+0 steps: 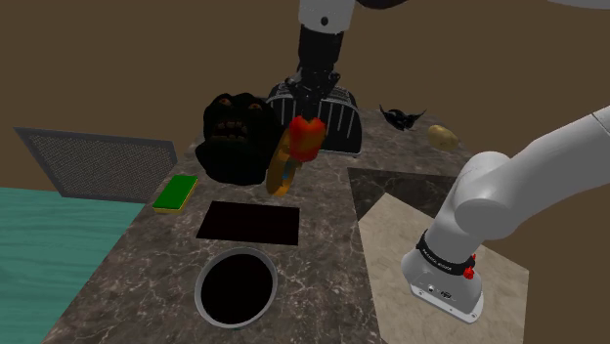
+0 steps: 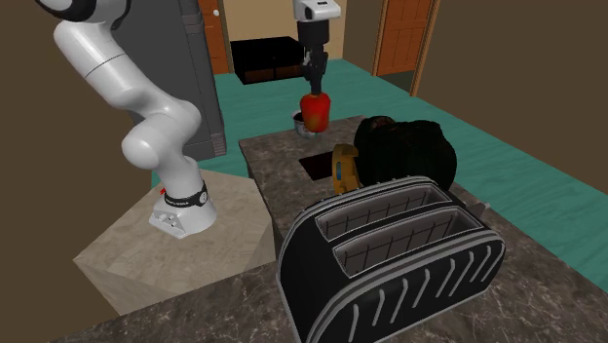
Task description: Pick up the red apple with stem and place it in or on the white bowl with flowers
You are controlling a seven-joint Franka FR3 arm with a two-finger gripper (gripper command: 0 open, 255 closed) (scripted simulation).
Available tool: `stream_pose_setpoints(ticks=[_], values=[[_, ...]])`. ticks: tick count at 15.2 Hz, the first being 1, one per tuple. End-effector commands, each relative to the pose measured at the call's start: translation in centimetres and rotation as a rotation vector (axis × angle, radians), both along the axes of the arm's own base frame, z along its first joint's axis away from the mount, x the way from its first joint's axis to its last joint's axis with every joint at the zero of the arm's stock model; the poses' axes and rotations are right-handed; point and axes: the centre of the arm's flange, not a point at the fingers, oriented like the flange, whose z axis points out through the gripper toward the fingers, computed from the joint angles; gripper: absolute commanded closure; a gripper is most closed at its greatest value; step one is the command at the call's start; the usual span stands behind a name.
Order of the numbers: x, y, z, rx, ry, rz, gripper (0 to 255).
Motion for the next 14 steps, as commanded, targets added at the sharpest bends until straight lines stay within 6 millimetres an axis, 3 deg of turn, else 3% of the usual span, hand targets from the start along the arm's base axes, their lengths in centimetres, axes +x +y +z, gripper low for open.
stream_pose_setpoints(ticks=[1,14], values=[[-0.8,2.8,0.4,0.0,0.001,-0.001,255],[-6.3,18.7,3.4,0.0,0.001,-0.001,255]])
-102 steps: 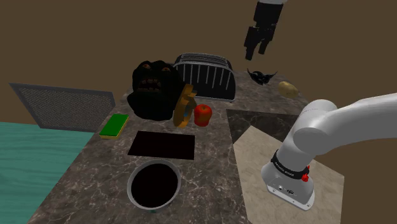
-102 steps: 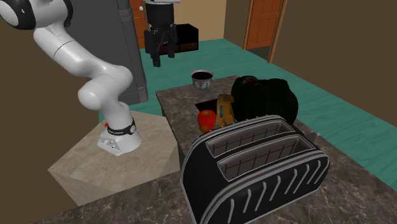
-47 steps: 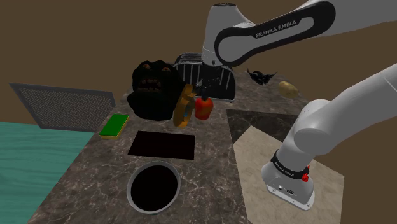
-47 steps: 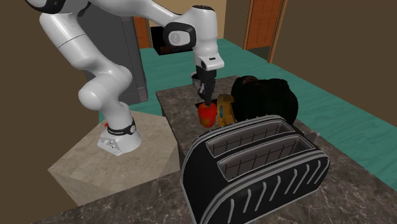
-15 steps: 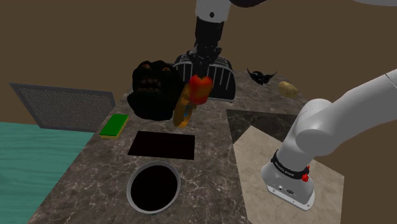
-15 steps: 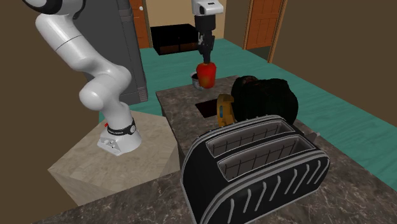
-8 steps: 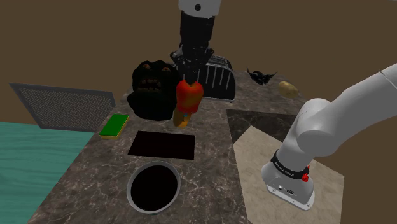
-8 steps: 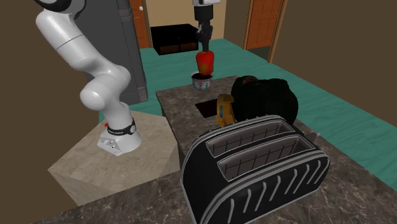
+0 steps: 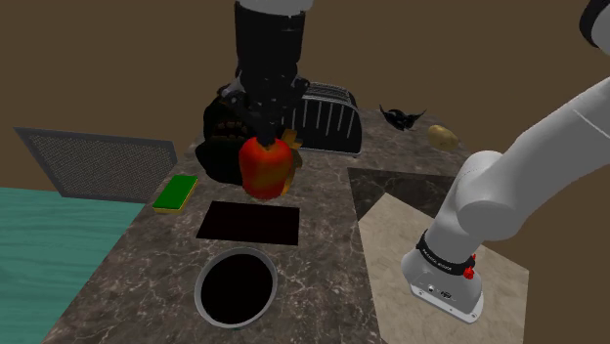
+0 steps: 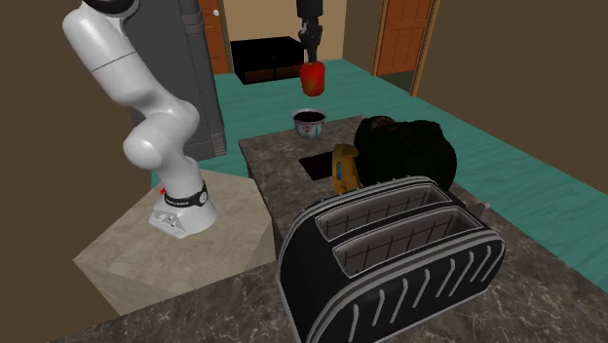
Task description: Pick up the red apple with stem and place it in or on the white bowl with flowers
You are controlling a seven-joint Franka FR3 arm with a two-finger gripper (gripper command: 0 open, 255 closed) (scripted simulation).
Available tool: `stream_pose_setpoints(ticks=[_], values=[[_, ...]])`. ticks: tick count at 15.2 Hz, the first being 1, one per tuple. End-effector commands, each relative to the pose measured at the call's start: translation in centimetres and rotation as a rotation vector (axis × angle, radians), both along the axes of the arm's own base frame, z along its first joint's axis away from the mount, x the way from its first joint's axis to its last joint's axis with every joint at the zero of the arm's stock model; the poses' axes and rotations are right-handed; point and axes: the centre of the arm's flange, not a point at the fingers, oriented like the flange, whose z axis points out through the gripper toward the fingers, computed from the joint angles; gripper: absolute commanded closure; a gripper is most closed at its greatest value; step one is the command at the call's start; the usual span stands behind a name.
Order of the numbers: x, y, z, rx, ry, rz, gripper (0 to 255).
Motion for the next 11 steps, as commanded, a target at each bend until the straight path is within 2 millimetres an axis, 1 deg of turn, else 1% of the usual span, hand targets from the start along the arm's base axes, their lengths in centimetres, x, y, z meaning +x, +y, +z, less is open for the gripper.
stream_pose_setpoints(ticks=[1,7,11], values=[[-0.9,2.4,0.4,0.001,0.0,-0.001,255],[-3.4,9.8,1.8,0.001,0.0,-0.001,255],[-3.4,9.8,-0.3,0.001,0.0,-0.001,255]])
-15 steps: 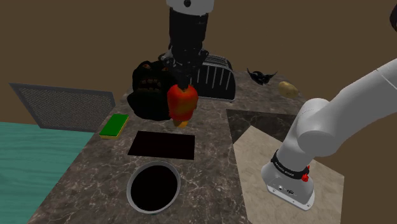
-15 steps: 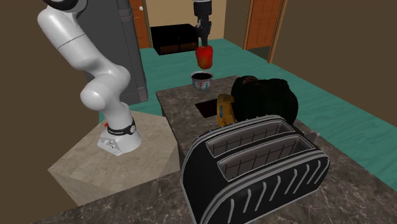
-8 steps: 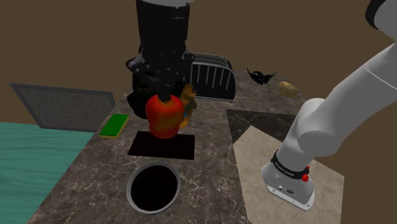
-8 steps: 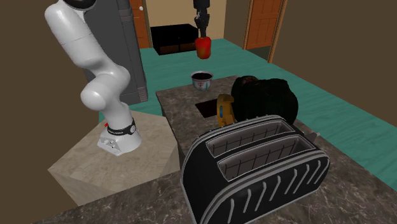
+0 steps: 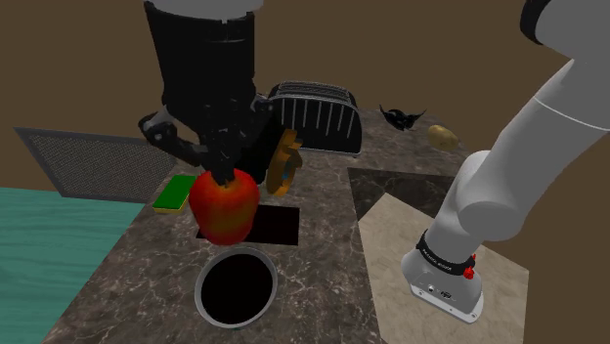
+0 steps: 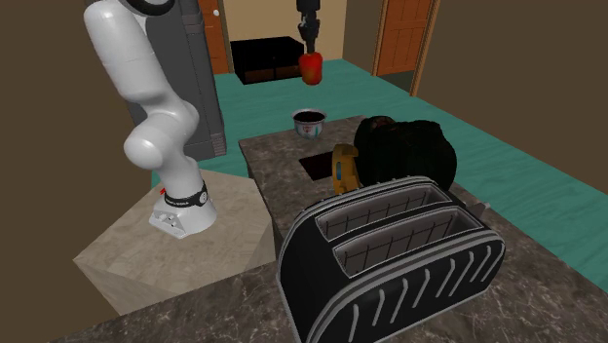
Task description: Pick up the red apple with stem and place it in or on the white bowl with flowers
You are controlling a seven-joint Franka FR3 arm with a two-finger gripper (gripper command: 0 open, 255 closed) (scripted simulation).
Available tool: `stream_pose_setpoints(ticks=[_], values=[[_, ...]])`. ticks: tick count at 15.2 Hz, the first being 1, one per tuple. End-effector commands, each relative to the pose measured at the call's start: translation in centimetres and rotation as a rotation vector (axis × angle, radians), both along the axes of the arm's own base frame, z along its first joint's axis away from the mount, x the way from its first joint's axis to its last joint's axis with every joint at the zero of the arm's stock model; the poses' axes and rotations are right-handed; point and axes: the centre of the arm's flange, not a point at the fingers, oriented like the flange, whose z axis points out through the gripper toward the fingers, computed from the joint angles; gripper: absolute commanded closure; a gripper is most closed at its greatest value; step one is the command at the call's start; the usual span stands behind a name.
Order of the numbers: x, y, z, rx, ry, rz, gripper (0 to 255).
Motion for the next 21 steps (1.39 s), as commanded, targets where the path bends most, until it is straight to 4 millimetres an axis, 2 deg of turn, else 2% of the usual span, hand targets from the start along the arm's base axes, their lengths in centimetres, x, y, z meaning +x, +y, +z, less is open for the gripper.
stream_pose_setpoints(ticks=[1,21], values=[[-0.2,0.0,-1.0,0.001,0.0,-0.001,255],[-0.2,0.0,-11.6,0.001,0.0,-0.001,255]])
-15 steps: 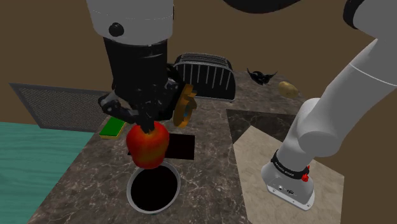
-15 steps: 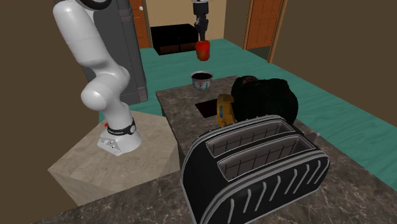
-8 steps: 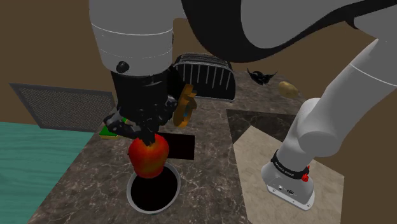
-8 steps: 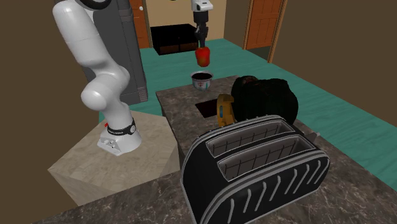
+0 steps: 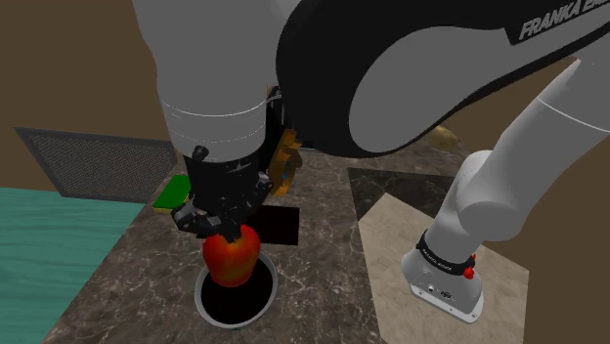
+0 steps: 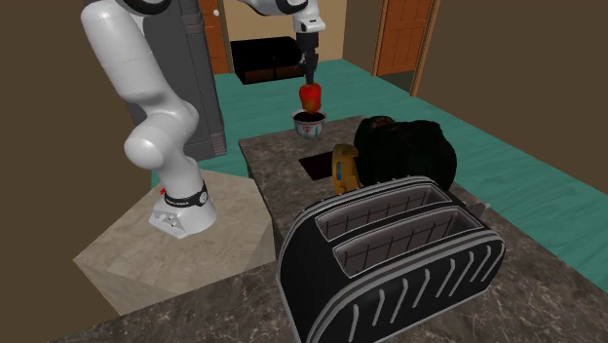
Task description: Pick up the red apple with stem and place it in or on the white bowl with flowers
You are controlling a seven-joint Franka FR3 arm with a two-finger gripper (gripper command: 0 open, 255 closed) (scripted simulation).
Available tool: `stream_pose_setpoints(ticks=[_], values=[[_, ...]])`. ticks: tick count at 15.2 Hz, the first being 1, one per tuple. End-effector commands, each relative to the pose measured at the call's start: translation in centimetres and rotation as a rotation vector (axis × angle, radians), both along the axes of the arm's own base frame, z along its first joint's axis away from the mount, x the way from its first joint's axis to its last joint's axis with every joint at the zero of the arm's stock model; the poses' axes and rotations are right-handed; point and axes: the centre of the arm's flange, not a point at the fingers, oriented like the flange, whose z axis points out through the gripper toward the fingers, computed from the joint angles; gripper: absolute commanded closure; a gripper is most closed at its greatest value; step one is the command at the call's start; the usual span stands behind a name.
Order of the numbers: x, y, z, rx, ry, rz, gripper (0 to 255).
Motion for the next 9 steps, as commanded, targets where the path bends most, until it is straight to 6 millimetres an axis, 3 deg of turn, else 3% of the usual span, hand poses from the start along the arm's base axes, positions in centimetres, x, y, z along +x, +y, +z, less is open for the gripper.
stream_pose_setpoints(ticks=[1,9], values=[[-0.01,0.02,-1.04,0.0,0.0,0.0,255],[-0.01,0.02,-1.4,0.0,0.0,0.0,255]])
